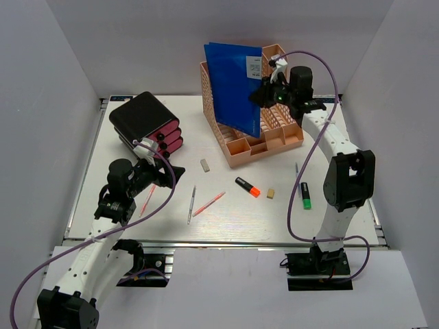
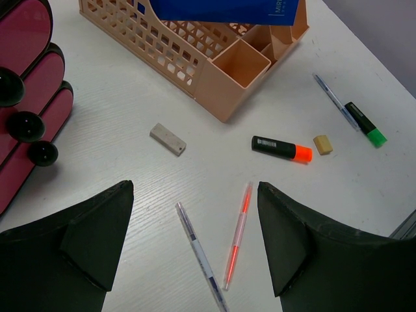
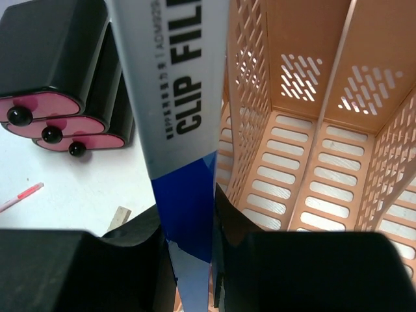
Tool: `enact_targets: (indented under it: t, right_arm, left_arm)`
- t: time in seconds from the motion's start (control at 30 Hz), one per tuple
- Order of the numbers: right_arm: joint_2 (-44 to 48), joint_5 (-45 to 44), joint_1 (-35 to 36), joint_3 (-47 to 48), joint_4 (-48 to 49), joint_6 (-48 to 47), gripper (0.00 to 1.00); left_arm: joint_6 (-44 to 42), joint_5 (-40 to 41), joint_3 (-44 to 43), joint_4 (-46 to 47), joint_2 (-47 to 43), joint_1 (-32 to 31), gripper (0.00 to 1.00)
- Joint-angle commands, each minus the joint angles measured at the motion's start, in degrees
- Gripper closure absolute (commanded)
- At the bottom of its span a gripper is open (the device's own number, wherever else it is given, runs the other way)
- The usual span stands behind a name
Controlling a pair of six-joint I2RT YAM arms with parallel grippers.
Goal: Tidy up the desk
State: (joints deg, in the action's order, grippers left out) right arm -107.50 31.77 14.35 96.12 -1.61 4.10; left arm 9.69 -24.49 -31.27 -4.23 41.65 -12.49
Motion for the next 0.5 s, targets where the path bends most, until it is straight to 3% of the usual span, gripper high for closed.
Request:
enact_targets:
  t: [0.0,0.23,0.47]
  right_arm:
    - [5.90,-0.31,1.29,-2.06,10.92,0.91,1.00]
    - [7.04,-1.62,3.31,-5.23,15.05,-0.23,1.00]
    - [10.03,-5.05,4.72,-11.91,25.31,-1.64,1.00]
  left_arm:
    - [0.06,0.15,0.68,0.89,0.19,0.27,0.14]
    - [-0.02,-0.03,0.68,0.98,0.28,0.27,0.14]
    - [0.06,-1.17,0.68,1.24,0.01,0.27,0.14]
